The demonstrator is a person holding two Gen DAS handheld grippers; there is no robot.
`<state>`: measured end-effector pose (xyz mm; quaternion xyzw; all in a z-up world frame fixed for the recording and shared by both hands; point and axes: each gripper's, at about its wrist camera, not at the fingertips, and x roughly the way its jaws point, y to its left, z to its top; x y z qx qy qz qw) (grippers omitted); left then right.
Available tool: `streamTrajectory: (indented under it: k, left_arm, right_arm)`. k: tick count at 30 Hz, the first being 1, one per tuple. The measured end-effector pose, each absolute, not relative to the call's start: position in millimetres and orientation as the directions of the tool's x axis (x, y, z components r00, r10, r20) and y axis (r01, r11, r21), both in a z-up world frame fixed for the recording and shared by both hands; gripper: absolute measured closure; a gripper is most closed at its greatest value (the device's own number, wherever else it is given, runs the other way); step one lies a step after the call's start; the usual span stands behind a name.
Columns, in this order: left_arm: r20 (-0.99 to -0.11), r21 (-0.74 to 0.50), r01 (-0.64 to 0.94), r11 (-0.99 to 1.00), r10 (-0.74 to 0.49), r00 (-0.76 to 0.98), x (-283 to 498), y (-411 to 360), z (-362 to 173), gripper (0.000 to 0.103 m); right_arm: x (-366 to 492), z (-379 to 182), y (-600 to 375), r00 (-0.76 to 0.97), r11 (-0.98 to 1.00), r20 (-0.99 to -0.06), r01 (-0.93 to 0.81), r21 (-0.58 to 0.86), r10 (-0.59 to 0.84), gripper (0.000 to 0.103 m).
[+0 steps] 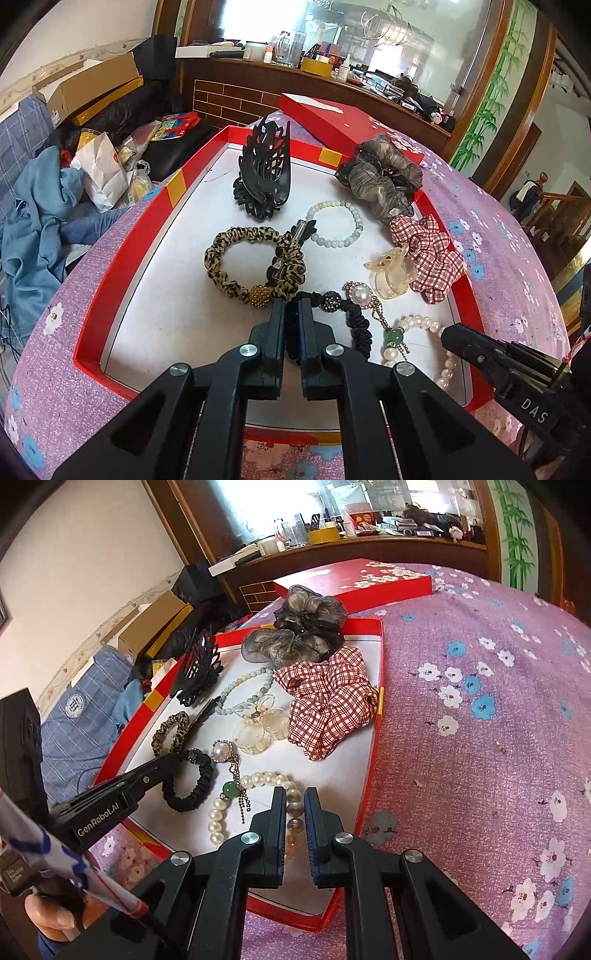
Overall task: Organize jewelry
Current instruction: 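Lower both bracelets into the box and open both grippers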
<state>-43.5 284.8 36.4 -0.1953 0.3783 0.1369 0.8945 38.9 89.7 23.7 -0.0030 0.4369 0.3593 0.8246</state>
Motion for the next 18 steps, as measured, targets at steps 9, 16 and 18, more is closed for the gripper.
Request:
streamTrajectory:
  k: [9, 16, 18]
  left_arm:
    - [-0.735, -0.223, -0.403, 0.888, 0.118, 0.668, -43.1, 284.6, 35.9, 0.091]
    - [-0.728, -0.194, -0.414, 0.89, 0.152, 0.668, -44.2, 282.7, 38.7, 0.068]
    - [-0.729, -0.191, -0.415, 0.89, 0.154, 0.667, -43.9, 282.6, 38.3, 0.068]
  right_arm:
    - [34.4, 24.4, 91.7, 0.381, 0.749, -0.728, -0.605, 0.271, 0.571, 0.09]
    - [27.9, 26.2, 92.8, 0.4, 0.752, -0.727, -0.614, 0.239, 0.558, 0.08]
    - [26.9, 26.0, 92.7, 0.401, 0.752, -0.727, -0.616, 0.236, 0.557, 0.08]
